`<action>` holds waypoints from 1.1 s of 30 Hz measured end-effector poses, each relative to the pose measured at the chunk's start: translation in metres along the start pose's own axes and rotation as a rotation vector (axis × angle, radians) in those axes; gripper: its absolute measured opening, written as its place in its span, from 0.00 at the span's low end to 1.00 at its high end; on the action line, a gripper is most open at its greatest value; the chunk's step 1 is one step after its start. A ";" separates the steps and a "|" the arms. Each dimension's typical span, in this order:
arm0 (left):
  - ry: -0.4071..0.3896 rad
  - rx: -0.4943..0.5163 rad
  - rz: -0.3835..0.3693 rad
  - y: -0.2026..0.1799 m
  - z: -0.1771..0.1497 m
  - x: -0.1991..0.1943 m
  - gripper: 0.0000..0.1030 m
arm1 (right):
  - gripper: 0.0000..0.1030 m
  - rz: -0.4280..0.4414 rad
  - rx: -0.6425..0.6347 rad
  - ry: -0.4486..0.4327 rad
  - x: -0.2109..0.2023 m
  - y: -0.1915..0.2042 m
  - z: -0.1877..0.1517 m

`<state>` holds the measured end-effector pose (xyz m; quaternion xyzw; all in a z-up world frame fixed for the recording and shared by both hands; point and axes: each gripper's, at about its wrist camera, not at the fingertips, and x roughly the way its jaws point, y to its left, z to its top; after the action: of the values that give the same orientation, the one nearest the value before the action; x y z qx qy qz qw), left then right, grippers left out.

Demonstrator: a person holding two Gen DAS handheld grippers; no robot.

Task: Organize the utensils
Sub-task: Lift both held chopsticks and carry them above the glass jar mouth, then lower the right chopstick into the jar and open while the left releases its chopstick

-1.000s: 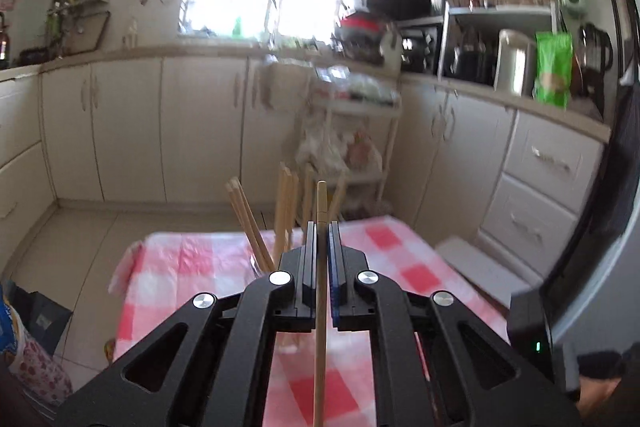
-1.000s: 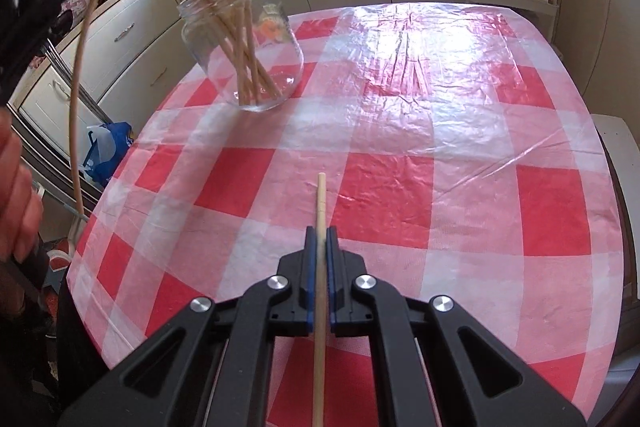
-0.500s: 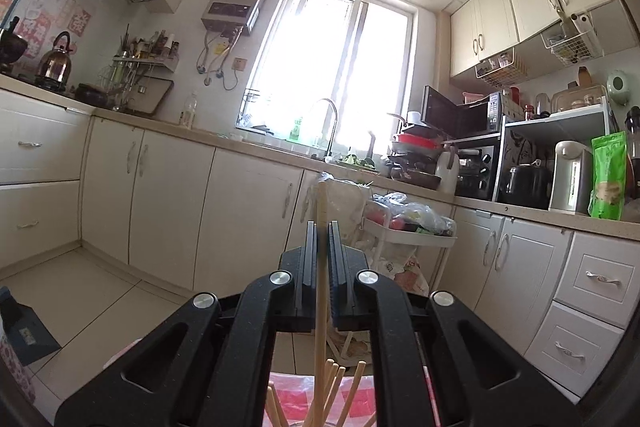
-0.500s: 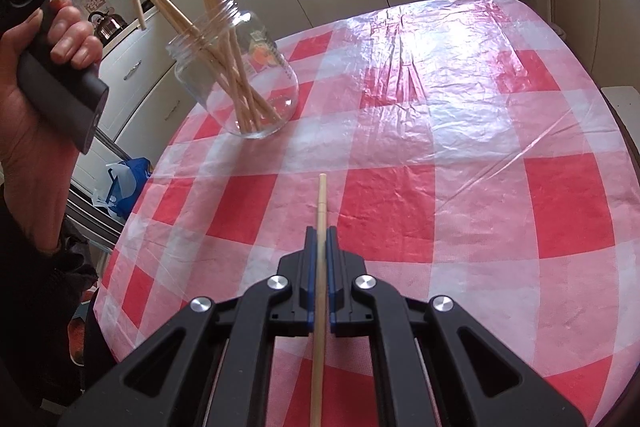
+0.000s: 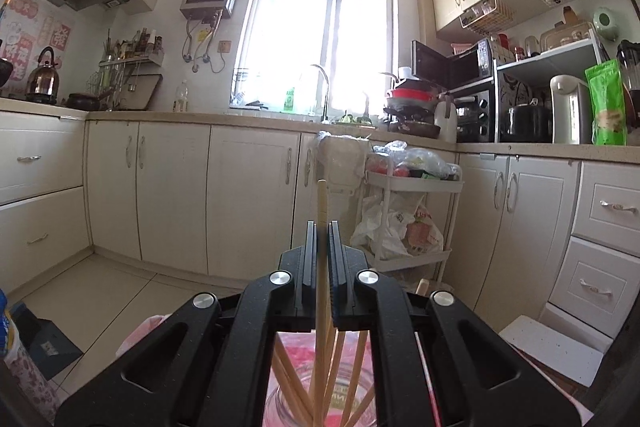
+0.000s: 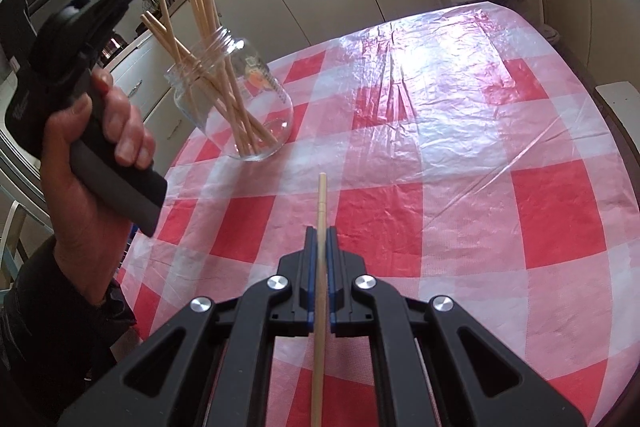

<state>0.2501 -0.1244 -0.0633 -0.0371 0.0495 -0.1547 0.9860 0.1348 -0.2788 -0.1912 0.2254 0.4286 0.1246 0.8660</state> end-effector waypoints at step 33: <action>0.187 -0.291 0.078 0.097 -0.069 -0.092 0.54 | 0.05 0.094 -0.065 -0.699 -0.074 0.100 0.124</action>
<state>0.1845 -0.0078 -0.1324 -0.1630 0.1642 -0.1105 0.9666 0.1869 -0.2578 -0.0246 0.2463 0.0913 0.0932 0.9604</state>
